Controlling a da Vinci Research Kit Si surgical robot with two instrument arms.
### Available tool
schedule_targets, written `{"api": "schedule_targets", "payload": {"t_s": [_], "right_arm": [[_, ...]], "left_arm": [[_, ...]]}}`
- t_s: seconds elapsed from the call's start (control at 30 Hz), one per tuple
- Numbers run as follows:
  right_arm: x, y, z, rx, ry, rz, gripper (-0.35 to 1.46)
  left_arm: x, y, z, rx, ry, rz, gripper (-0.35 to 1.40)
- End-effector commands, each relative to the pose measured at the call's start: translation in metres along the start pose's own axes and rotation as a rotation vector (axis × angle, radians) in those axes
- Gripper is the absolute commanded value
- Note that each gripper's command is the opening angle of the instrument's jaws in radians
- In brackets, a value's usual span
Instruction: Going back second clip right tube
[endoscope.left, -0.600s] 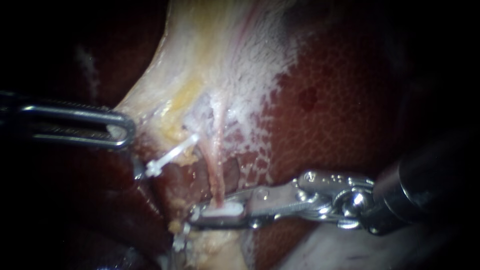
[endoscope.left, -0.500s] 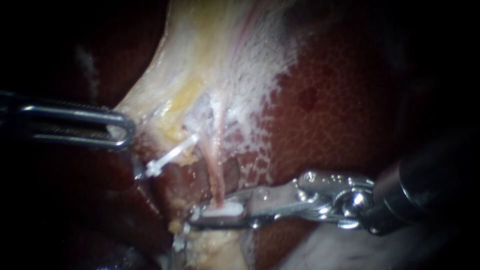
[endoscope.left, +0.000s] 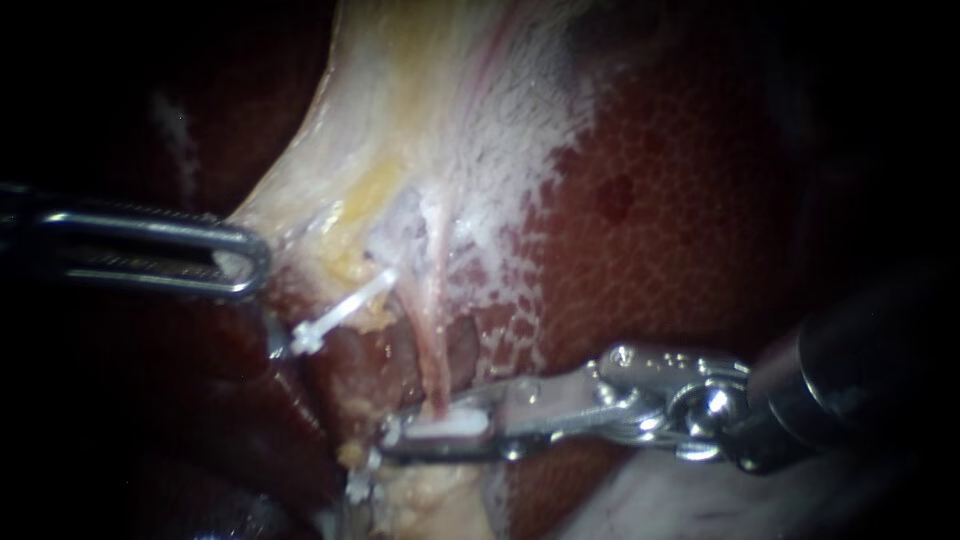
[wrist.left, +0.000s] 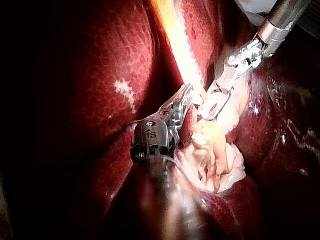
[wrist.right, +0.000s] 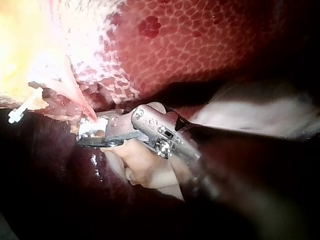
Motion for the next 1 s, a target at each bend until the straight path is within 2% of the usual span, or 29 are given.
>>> {"api": "schedule_targets", "payload": {"t_s": [0.03, 0.13, 0.33, 0.5, 0.63, 1.0], "right_arm": [[0.0, 0.0001, 0.0, -0.007, 0.004, -0.023, 0.43], [0.0001, 0.0002, 0.0002, -0.049, 0.028, -0.073, 0.51], [0.0002, 0.0003, 0.0006, -0.094, 0.046, -0.158, 0.59], [0.0002, 0.0004, 0.0006, -0.097, 0.045, -0.228, 0.6], [0.0001, 0.0004, 0.0004, -0.097, 0.044, -0.241, 0.6], [-0.0013, 0.0007, -0.0037, -0.135, 0.058, -0.296, 0.6]], "left_arm": [[0.0, 0.0, 0.0001, -0.001, 0.0, 0.0, -0.35], [0.0, 0.0, 0.0001, -0.001, 0.0, 0.0, -0.35], [0.0001, -0.0001, 0.0001, -0.001, 0.0, 0.0, -0.35], [0.0001, -0.0001, 0.0, -0.001, 0.0, 0.0, -0.35], [0.0001, -0.0001, 0.0, -0.001, 0.0, 0.0, -0.35], [0.0001, 0.0, -0.0001, -0.001, 0.0, 0.001, -0.35]]}}
